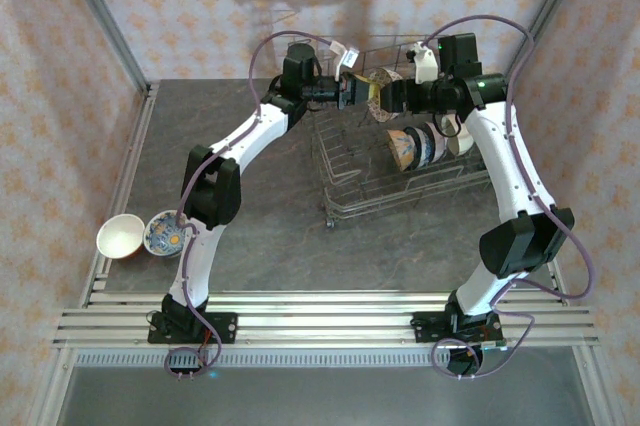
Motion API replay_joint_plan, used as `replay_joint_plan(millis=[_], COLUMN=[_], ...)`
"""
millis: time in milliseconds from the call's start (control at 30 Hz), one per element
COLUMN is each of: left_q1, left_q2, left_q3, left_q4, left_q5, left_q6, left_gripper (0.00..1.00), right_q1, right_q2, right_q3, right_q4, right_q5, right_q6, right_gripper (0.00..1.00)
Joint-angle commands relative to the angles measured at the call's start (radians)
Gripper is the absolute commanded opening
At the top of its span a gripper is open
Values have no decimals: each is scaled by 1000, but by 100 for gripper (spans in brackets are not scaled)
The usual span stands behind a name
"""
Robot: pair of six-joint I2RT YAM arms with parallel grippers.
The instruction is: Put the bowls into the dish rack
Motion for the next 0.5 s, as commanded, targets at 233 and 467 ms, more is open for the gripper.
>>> replay_joint_plan(millis=[233,467], left_q1=[-16,-17], left_q2=[-4,-5], left_q3=[77,86], left_q4=[-198,-260], left_q5=[-81,-110], left_q6=[156,203], left_gripper=[12,32], right_q1=[1,1], right_q2=[-57,-67], right_q3=[-43,-65], right_q4=[78,84], right_q5=[7,40], right_q6=[38,45], right_gripper=[63,63])
